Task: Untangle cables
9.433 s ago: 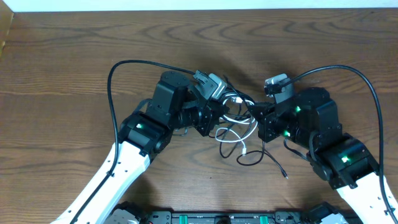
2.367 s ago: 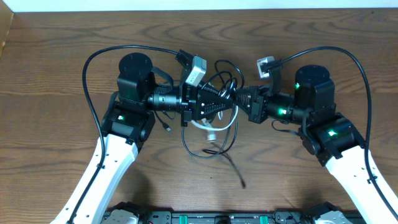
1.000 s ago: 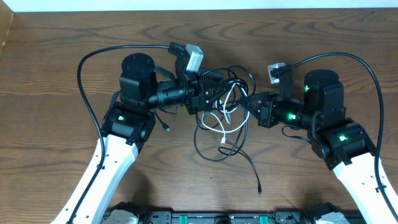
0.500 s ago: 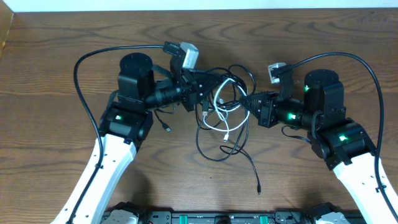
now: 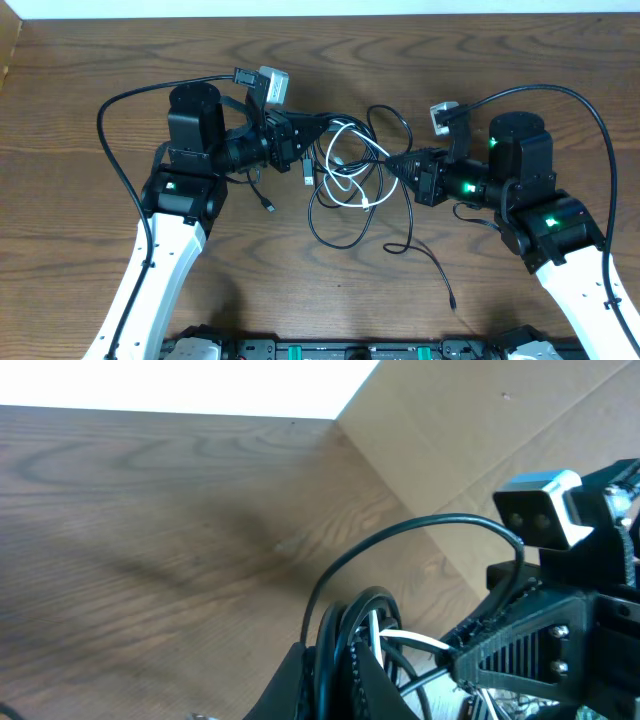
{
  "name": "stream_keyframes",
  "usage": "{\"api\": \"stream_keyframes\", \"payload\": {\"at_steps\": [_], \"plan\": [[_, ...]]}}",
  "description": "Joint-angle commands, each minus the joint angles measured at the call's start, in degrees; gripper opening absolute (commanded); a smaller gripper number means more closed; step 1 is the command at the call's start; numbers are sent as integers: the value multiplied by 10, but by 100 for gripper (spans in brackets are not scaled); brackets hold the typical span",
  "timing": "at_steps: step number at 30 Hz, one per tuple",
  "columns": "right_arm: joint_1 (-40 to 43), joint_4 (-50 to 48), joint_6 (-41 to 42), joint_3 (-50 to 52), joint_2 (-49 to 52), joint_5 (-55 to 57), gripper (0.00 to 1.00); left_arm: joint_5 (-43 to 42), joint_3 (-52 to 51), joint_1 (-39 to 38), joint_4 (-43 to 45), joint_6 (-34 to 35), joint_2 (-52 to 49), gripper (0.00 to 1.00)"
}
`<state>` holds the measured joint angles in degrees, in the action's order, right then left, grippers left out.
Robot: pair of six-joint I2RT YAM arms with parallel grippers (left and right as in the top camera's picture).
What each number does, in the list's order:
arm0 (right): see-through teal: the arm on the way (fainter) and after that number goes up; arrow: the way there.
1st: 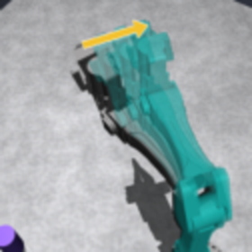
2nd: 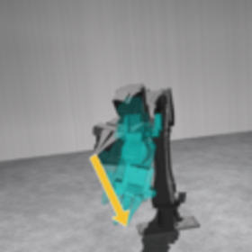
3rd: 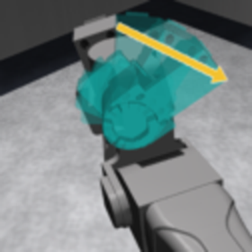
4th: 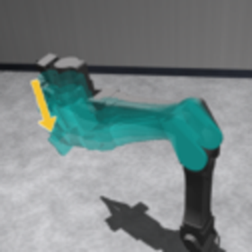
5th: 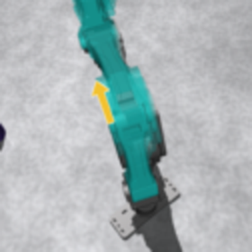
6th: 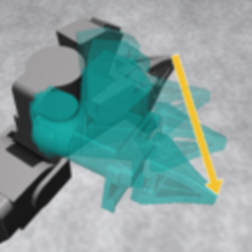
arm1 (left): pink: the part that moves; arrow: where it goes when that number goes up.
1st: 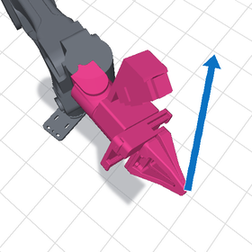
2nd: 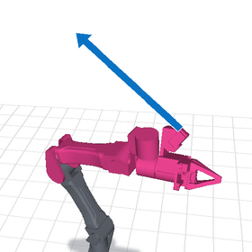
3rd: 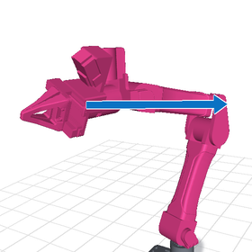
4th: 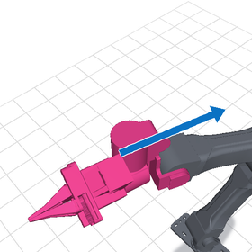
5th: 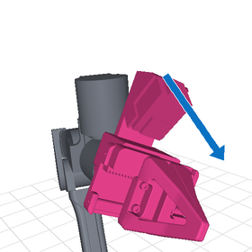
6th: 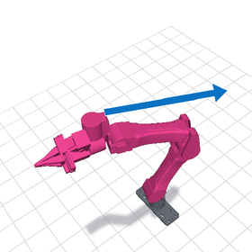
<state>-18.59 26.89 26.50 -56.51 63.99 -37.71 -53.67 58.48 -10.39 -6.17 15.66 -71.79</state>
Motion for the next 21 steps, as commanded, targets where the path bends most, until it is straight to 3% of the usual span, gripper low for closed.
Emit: {"api": "stream_keyframes", "payload": {"at_steps": [1, 4, 7, 17, 21], "plan": [[3, 14, -5, 0, -7, 20, 1, 19, 10, 13, 2, -4, 6, 9], [4, 61, -5, 0, -7, 70, 1, 83, 10, 24, 2, 13, 6, 8], [10, 115, -12, 0, -7, 110, 1, 136, 10, 40, 2, 73, 6, 8], [11, 153, -38, 0, -7, 169, 2, 134, 10, 40, 0, 90, 6, 8], [11, 158, -38, 0, -7, 177, 18, 80, 10, 40, 0, 85, 6, 8]]}}
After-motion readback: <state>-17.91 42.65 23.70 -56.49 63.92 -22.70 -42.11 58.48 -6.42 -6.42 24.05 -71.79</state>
